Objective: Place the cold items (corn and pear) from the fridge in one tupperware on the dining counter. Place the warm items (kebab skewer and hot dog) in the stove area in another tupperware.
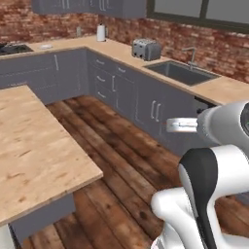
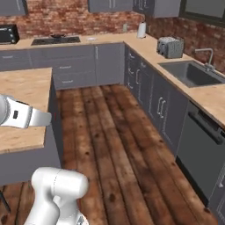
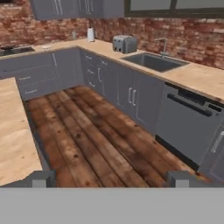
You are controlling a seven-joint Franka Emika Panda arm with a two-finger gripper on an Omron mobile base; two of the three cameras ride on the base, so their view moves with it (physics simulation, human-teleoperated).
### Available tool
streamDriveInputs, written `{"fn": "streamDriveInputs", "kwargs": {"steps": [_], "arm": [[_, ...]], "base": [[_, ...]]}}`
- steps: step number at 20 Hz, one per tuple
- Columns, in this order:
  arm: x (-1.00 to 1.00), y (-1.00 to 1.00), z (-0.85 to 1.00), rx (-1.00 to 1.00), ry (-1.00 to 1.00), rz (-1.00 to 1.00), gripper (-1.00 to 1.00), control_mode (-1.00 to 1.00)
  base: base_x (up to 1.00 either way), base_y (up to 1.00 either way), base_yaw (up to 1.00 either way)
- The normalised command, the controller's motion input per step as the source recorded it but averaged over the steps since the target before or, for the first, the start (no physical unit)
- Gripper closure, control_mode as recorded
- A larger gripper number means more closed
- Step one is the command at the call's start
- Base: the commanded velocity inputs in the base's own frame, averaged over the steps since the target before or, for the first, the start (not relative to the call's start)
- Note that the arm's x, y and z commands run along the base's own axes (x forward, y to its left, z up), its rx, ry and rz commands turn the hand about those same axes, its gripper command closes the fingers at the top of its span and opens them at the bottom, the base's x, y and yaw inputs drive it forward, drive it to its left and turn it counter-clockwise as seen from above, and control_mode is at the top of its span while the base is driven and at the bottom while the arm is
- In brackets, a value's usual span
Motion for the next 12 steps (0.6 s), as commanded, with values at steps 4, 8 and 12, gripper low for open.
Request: {"fn": "streamDriveInputs", "kwargs": {"steps": [4, 8, 12], "arm": [[0.00, 0.00, 0.00, 0.00, 0.00, 0.00, -1.00, 1.00], [0.00, 0.00, 0.00, 0.00, 0.00, 0.00, -1.00, 1.00], [0.00, 0.00, 0.00, 0.00, 0.00, 0.00, -1.00, 1.00]], "base": [[0.95, -0.99, 0.09], [1.00, -0.73, 0.54], [0.99, -0.74, 0.60]]}}
